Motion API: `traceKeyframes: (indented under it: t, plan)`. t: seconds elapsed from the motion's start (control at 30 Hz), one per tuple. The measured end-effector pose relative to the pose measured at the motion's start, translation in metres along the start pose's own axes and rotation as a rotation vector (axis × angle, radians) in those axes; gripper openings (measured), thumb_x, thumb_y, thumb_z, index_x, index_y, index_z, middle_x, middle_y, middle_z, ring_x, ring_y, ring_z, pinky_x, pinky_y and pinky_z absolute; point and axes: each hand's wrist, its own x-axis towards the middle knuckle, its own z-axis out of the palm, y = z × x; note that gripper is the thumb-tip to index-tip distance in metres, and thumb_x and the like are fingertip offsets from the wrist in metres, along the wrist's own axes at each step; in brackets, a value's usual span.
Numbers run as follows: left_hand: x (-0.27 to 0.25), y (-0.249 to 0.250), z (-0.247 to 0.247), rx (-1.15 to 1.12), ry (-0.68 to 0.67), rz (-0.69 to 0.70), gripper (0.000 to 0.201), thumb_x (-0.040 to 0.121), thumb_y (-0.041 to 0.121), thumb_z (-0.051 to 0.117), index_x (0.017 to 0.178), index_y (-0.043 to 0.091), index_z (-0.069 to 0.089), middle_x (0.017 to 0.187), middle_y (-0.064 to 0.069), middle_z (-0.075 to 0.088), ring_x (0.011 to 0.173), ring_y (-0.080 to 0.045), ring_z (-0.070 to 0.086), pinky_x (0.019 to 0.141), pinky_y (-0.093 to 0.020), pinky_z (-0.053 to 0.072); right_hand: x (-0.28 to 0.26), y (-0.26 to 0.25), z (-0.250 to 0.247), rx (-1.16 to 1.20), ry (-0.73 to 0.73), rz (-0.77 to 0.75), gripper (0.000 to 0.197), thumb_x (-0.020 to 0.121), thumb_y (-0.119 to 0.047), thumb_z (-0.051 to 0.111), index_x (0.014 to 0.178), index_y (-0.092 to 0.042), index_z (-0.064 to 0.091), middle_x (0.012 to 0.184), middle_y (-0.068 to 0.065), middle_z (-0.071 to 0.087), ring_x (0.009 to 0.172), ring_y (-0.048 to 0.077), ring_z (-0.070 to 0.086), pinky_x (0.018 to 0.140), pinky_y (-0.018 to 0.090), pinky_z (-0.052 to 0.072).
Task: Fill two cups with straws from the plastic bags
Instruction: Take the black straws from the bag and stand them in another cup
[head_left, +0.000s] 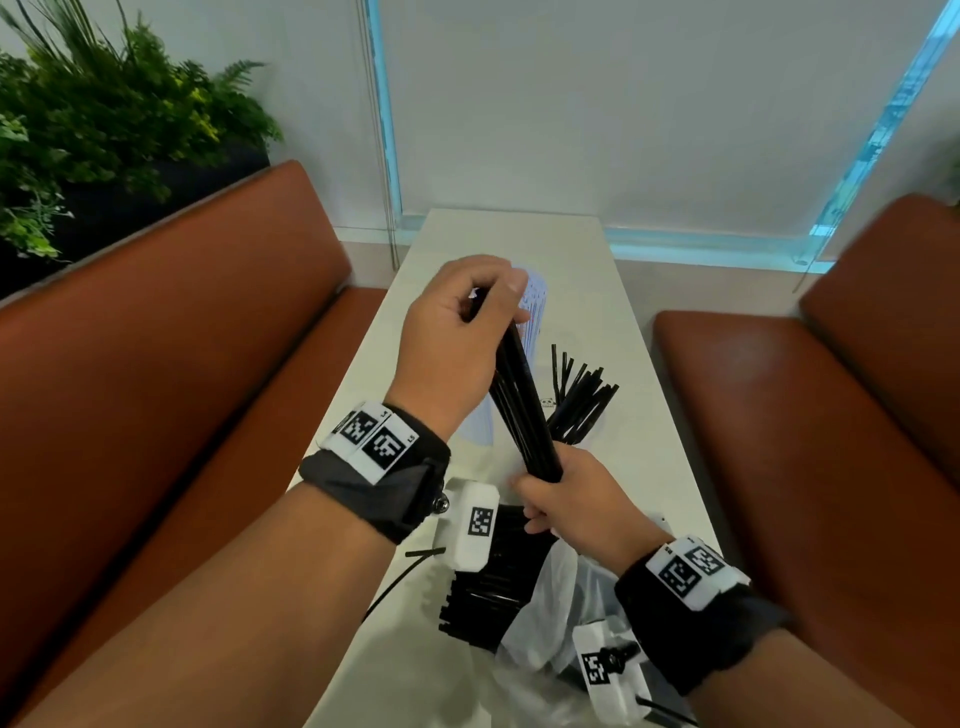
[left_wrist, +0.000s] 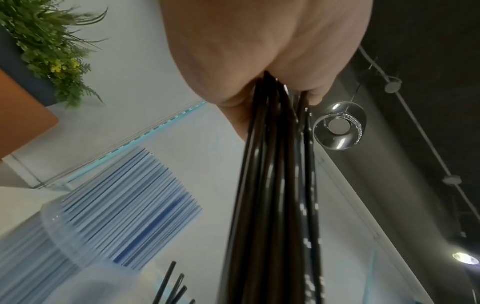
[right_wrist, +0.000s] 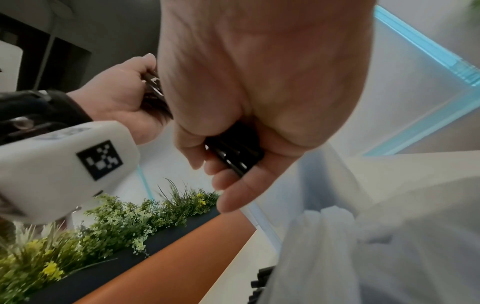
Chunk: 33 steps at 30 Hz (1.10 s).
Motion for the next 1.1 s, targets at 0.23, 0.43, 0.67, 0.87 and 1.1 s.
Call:
traceKeyframes:
  t: [0.23, 0.43, 0.67, 0.87, 1.1]
  plan:
    - [-0.006, -0.002, -0.004, -0.328, -0.023, -0.157, 0.067, 0.068, 0.054, 0.087, 0.122, 0.036, 0.05, 0.109, -0.005, 0.066, 0.101, -0.043, 0.069, 0.089, -0.054, 0.056, 0.004, 0.003, 0.001, -0.043, 0.075, -0.012, 0.033, 0.076, -0.045, 0.065, 0.079, -0.014, 0.054, 0.059, -0.006, 0.051, 0.056, 0.011, 0.055, 0.057, 0.026, 0.057]
    - [-0.02, -0.006, 0.011, -0.339, -0.157, -0.312, 0.005, 0.084, 0.02, 0.076, 0.082, 0.025, 0.073, 0.07, -0.004, 0.067, 0.068, -0.021, 0.068, 0.076, -0.04, 0.06, 0.01, -0.014, 0.003, -0.192, 0.114, -0.073, 0.035, 0.08, -0.041, 0.062, 0.073, -0.012, 0.043, 0.059, -0.005, 0.051, 0.052, 0.014, 0.057, 0.052, 0.033, 0.051]
    - [-0.001, 0.006, 0.012, -0.46, -0.169, -0.338, 0.02, 0.089, 0.028, 0.072, 0.071, 0.021, 0.066, 0.062, -0.002, 0.057, 0.056, -0.02, 0.056, 0.069, -0.04, 0.054, 0.018, -0.031, -0.011, -0.345, 0.208, -0.141, 0.034, 0.088, -0.036, 0.064, 0.07, -0.018, 0.042, 0.058, -0.009, 0.047, 0.054, 0.011, 0.046, 0.062, 0.045, 0.048]
    - [0.016, 0.007, 0.014, -0.399, -0.098, -0.437, 0.038, 0.092, 0.032, 0.071, 0.061, 0.021, 0.053, 0.054, 0.0, 0.044, 0.05, -0.017, 0.047, 0.065, -0.036, 0.053, 0.027, -0.031, -0.023, -0.628, 0.227, -0.2, 0.039, 0.087, -0.051, 0.064, 0.069, -0.032, 0.035, 0.058, -0.011, 0.043, 0.051, 0.008, 0.041, 0.052, 0.027, 0.031]
    - [0.034, -0.021, 0.021, -0.114, 0.116, -0.122, 0.028, 0.083, 0.043, 0.075, 0.061, 0.03, 0.063, 0.057, 0.002, 0.06, 0.058, -0.02, 0.058, 0.074, -0.046, 0.055, 0.033, 0.008, -0.031, -1.075, 0.114, -0.065, 0.035, 0.088, -0.057, 0.062, 0.108, -0.028, 0.059, 0.103, -0.009, 0.05, 0.116, 0.018, 0.04, 0.079, 0.034, 0.048]
